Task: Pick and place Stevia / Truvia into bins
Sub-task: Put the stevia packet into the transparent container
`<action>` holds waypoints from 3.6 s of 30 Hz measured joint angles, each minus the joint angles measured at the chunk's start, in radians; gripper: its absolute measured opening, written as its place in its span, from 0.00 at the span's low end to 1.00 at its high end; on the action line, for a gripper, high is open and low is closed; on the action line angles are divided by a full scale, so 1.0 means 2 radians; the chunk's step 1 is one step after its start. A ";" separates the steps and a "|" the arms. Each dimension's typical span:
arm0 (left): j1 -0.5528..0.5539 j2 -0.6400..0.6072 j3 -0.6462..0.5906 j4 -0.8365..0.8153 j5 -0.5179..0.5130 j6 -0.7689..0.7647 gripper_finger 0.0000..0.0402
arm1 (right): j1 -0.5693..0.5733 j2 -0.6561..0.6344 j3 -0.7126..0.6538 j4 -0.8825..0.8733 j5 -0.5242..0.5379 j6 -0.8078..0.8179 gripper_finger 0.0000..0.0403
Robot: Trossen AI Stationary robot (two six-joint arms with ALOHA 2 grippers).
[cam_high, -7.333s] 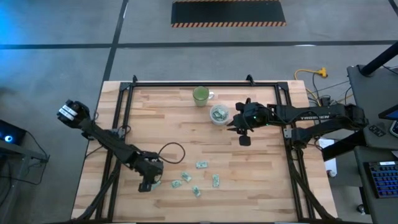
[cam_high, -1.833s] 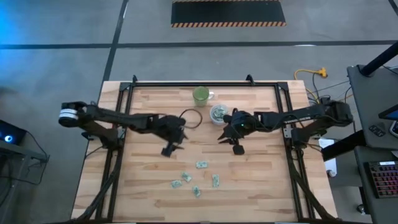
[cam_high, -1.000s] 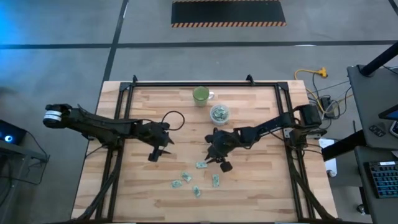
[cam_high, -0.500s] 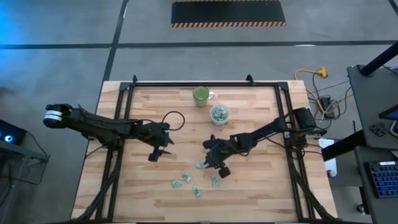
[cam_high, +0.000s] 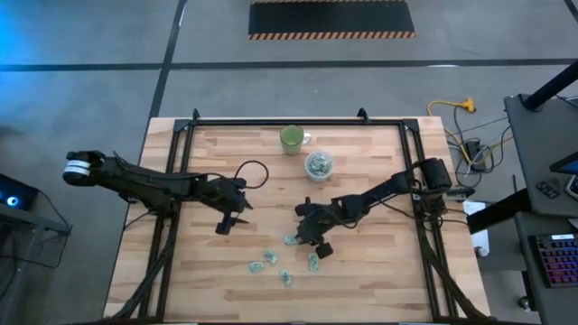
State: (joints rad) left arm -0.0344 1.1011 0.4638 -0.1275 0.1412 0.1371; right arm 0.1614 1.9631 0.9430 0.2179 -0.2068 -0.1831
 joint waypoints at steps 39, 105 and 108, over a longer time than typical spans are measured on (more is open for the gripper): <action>0.000 0.000 -0.015 0.025 0.000 0.000 0.53 | 0.015 -0.003 0.061 -0.140 0.063 -0.007 0.02; 0.000 0.000 -0.018 0.048 0.000 0.016 0.53 | -0.186 -0.110 0.105 -0.401 0.269 -0.003 0.02; 0.000 0.000 -0.019 0.049 0.000 0.016 0.53 | -0.193 -0.108 0.105 -0.400 0.258 -0.004 0.02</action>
State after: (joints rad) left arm -0.0341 1.1019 0.4267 -0.0293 0.1412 0.1696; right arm -0.2247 1.7462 1.1534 -0.5818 0.3091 -0.1905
